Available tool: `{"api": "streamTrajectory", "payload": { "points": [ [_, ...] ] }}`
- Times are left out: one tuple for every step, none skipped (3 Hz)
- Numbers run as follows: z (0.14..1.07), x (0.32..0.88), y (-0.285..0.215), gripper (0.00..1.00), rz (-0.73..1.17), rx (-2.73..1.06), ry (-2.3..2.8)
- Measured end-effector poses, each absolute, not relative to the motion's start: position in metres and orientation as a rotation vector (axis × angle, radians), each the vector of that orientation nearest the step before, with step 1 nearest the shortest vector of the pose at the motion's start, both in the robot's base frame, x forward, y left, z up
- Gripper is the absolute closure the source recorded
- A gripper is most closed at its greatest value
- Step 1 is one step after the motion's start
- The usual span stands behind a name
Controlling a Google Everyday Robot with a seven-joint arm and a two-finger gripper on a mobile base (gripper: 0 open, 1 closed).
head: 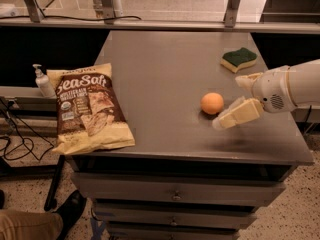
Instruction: Move orange near sponge
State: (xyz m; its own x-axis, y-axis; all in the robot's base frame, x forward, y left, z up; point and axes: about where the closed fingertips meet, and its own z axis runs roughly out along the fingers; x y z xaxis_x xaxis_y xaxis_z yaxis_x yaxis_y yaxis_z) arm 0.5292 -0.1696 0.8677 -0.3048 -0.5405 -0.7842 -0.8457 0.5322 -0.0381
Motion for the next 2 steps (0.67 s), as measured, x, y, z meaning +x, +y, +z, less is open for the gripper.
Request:
{"api": "streamTrajectory", "payload": {
  "points": [
    [0.852,0.537,-0.162,0.0,0.526,-1.107,1.982],
    [0.84,0.54,-0.158,0.19,0.547,-1.091,1.976]
  ]
}}
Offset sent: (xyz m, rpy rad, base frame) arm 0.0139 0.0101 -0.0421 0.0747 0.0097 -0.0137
